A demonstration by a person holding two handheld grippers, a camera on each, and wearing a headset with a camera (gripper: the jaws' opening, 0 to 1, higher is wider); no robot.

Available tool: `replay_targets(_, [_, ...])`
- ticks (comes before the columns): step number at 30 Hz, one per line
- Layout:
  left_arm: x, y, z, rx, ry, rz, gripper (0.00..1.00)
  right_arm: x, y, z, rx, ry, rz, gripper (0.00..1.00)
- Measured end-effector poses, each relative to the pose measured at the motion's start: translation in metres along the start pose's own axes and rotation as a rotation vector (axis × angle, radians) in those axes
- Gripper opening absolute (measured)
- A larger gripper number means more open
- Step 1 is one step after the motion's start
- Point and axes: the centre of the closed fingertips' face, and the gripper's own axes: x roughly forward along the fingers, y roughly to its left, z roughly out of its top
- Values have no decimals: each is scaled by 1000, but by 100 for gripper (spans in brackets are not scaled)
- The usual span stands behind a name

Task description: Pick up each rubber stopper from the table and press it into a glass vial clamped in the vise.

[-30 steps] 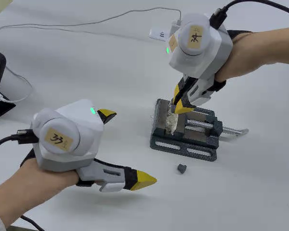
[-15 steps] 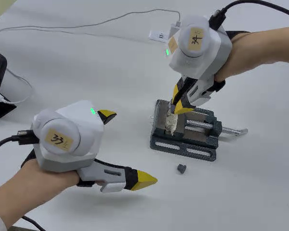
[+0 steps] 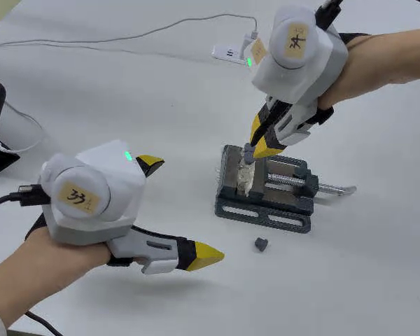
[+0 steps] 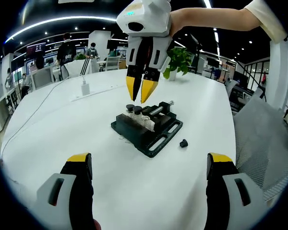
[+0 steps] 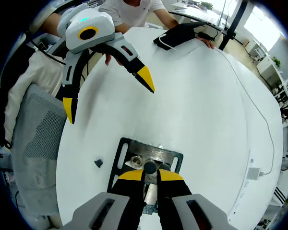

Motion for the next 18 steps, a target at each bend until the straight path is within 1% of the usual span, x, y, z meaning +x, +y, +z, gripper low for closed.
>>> replay_targets(3, [0,0,0,0,1,-1,99,2,1,0,24,-11,0,1])
replay_targets(7, [1,-1,-1,-3,2,0,99,6,2,-1,40,-12,9,2])
replay_targets(14, [1,-1,-4,-6,9,-2,99,8,3,0,52,-18,10,0])
replay_targets(18, [1,-1,-5,-9,10,-2,99,10,4,-1,45,-7,12,0])
